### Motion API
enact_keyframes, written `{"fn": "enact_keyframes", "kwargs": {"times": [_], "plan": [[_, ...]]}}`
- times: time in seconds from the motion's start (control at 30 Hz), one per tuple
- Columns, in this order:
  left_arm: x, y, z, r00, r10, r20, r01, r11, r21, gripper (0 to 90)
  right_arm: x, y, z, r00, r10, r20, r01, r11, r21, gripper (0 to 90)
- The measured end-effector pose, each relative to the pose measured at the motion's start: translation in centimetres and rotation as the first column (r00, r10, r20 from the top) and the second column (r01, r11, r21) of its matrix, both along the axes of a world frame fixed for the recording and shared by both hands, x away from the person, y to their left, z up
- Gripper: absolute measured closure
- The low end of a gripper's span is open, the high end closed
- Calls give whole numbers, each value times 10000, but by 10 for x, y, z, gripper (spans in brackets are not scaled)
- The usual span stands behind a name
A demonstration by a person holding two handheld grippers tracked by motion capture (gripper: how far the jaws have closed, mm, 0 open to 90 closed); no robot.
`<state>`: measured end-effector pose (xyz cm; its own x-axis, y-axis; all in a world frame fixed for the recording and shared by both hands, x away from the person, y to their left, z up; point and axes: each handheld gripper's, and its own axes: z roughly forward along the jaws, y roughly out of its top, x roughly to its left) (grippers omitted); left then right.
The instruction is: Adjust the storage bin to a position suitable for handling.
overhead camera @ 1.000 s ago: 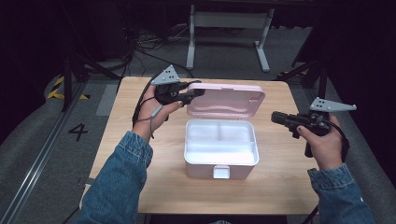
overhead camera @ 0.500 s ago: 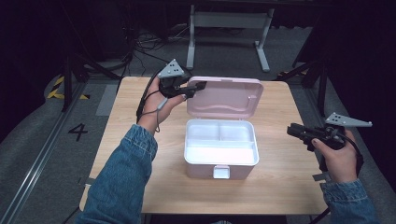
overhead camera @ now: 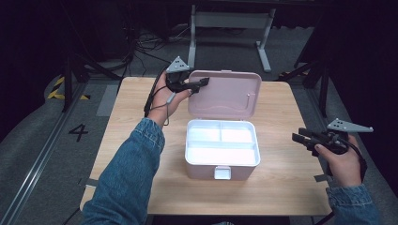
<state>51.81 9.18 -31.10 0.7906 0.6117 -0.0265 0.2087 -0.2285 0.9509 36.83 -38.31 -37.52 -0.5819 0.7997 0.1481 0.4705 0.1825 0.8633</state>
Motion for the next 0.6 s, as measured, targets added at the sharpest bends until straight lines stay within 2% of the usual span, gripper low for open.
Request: {"fn": "enact_keyframes", "kwargs": {"times": [0.03,0.07,0.13,0.23,0.33,0.43,0.5,0.6], "plan": [[0,0,0,10000,0,0,0,10000,0,505,0,1,-1,10000,27,-65,-27,10000,8,546],[1,-3,-2,9998,209,24,-209,9996,215,488,1,2,-2,10000,39,-76,-39,10000,-15,543],[3,-6,-3,9994,319,118,-324,9986,413,463,2,3,-3,9999,60,-134,-60,10000,18,535],[5,-7,-5,9993,381,55,-383,9982,460,446,2,4,-4,9999,47,-137,-46,10000,20,535],[9,-7,-8,9992,386,-66,-384,9987,333,439,1,4,-4,9998,9,-177,-8,10000,56,534],[13,-7,-12,9987,419,-285,-414,9990,154,426,0,4,-6,9997,48,-240,-47,10000,44,534],[15,-8,-15,9968,512,-616,-504,9986,139,415,0,7,-8,9994,85,-343,-81,9999,118,535],[19,-9,-20,9949,467,-896,-459,9989,109,401,0,13,-9,9989,236,-407,-233,9997,86,535]]}}
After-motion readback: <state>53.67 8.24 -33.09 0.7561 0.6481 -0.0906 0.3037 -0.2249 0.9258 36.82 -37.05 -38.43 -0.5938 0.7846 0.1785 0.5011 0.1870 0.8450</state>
